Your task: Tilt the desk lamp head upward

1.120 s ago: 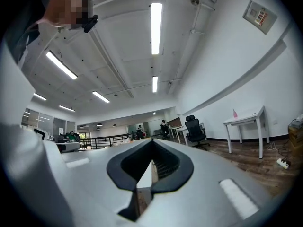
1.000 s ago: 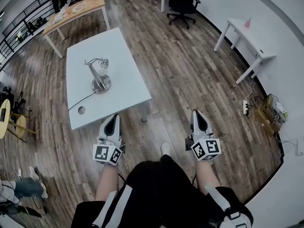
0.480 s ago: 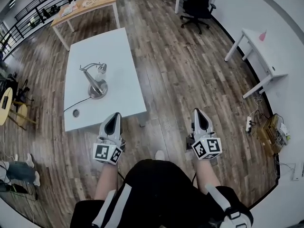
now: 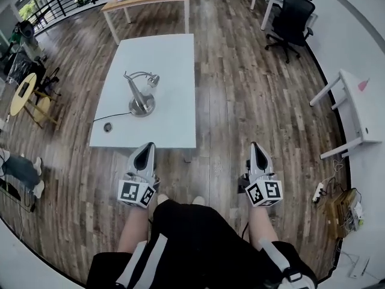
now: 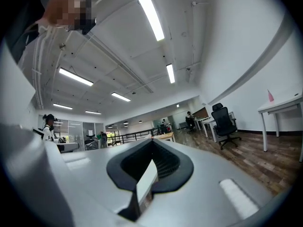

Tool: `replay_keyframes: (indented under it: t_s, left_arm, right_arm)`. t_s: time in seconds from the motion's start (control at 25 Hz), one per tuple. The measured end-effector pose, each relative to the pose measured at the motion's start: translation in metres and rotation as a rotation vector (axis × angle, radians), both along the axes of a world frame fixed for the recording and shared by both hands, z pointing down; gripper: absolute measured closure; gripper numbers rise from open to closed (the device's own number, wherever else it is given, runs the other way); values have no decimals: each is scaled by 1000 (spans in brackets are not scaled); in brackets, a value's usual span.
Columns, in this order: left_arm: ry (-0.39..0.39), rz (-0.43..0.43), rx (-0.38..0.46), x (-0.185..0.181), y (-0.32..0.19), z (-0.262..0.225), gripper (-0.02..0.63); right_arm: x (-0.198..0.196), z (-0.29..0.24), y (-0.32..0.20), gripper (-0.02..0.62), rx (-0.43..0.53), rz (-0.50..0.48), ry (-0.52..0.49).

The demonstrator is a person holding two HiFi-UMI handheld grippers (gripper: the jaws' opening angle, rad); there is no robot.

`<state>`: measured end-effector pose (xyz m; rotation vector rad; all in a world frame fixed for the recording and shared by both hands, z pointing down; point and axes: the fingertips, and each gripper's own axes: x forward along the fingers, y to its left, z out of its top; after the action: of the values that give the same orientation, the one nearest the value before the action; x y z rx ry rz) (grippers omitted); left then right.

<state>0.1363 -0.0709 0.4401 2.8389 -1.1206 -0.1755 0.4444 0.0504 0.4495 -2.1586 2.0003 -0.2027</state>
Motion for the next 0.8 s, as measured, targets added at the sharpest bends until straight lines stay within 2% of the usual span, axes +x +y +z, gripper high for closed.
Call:
replay_keyframes:
  t_s: [0.24, 0.4, 0.6, 0.8]
  left_arm:
    - [-19, -111, 1, -41, -6, 1, 606]
    - [0, -175, -11, -67, -22, 1, 606]
    - [21, -192, 4, -78, -47, -1, 606]
    - [33, -173, 4, -77, -84, -1, 606]
  right_arm:
    - [-32, 1, -49, 592, -2, -129, -10]
    - [-52, -3, -77, 592, 11, -177, -5]
    - [-64, -8, -103, 592, 16, -193, 10]
    - [-65, -18, -132, 592, 23, -177, 26]
